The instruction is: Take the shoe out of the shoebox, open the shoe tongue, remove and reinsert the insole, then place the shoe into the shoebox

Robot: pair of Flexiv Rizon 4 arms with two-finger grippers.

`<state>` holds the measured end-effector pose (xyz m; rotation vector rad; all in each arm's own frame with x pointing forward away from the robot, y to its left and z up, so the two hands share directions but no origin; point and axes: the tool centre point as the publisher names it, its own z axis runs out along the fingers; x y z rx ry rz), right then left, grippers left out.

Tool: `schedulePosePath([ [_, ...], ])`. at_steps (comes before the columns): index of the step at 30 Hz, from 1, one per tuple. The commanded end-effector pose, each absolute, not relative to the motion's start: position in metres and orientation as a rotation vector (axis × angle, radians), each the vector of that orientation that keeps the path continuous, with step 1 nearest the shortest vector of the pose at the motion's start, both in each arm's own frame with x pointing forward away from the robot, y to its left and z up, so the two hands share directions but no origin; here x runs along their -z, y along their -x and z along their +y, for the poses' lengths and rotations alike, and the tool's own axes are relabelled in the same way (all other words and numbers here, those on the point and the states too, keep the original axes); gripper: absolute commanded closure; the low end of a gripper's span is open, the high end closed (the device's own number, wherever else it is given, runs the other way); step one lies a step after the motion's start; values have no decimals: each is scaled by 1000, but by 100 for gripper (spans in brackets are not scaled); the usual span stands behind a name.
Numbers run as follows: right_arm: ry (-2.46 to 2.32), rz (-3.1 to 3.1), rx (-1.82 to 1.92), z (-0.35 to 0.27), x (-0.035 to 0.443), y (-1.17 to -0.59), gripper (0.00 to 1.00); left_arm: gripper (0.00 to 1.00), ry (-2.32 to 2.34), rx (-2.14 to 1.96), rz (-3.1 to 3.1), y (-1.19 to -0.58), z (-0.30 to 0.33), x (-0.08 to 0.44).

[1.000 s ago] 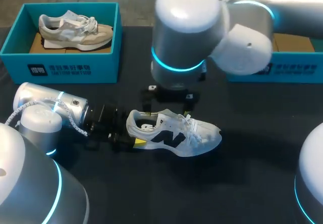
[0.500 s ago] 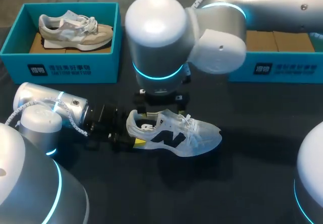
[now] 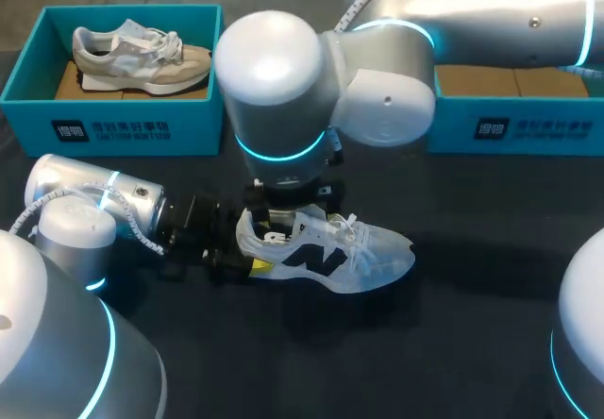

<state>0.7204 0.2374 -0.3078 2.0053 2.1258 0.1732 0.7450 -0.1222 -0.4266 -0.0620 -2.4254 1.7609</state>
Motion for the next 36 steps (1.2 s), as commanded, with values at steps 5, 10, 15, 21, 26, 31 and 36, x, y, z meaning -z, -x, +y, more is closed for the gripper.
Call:
schedulePosePath([
  [5,-2081,1648,116,248,321,-713,0,100,60,-1761,-2427,-746,-122,429],
  [10,-2089,1562,160,242,326,-717,0,100,60,-1761,-2427,-746,-122,429],
  [15,-2105,1470,177,235,328,-716,0,100,60,-1761,-2427,-746,-122,429],
  [21,-2104,1424,195,230,330,-722,0,100,60,-1761,-2427,-746,-122,429],
  [26,-2112,1390,196,227,334,-728,0,100,60,-1761,-2427,-746,-122,429],
  [31,-2128,1359,200,226,341,-733,0,100,60,-1761,-2427,-746,-122,429],
  [36,-2150,1319,191,221,343,-733,0,100,60,-1761,-2427,-746,-122,429],
])
